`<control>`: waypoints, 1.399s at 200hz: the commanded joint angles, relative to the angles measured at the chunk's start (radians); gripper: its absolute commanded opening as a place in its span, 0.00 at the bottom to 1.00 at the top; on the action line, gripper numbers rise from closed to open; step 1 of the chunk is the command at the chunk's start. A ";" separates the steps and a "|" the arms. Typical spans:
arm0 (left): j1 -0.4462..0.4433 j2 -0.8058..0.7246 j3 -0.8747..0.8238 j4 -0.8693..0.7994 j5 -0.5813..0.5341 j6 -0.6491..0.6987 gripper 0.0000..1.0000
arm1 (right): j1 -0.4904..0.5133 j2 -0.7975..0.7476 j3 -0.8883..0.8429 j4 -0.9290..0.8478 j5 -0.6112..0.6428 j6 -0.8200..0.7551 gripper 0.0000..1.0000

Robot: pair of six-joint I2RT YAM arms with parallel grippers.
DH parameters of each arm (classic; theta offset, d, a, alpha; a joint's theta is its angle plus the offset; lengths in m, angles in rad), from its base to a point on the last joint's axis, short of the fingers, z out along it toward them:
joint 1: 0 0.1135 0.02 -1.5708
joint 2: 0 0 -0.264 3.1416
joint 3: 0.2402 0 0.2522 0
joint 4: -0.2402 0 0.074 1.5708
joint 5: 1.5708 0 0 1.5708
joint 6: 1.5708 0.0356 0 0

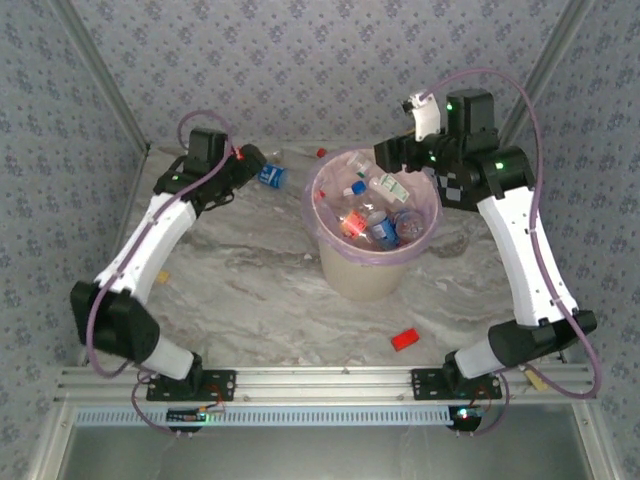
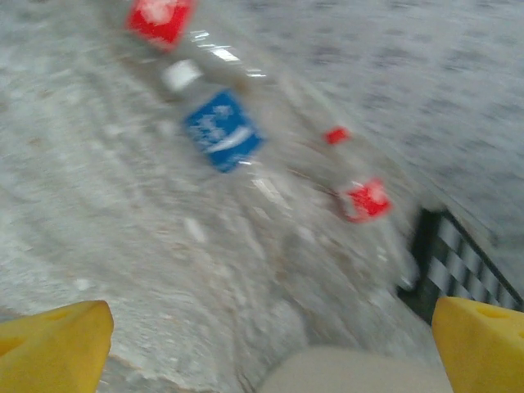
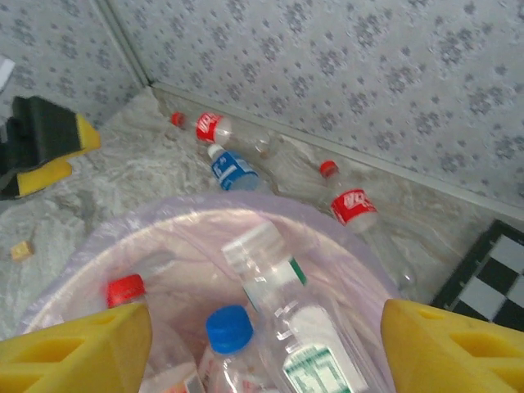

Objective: Put the plastic bottles in the bin

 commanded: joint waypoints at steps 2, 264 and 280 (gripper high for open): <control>0.013 0.163 0.113 -0.155 -0.073 -0.169 1.00 | -0.016 -0.045 -0.045 -0.076 0.042 0.055 0.80; -0.040 0.981 0.880 -0.317 -0.006 -0.433 0.67 | -0.159 -0.251 -0.305 -0.062 0.024 0.034 0.83; -0.041 0.949 0.865 -0.322 -0.026 -0.423 0.63 | -0.160 -0.251 -0.306 -0.063 0.024 0.035 0.83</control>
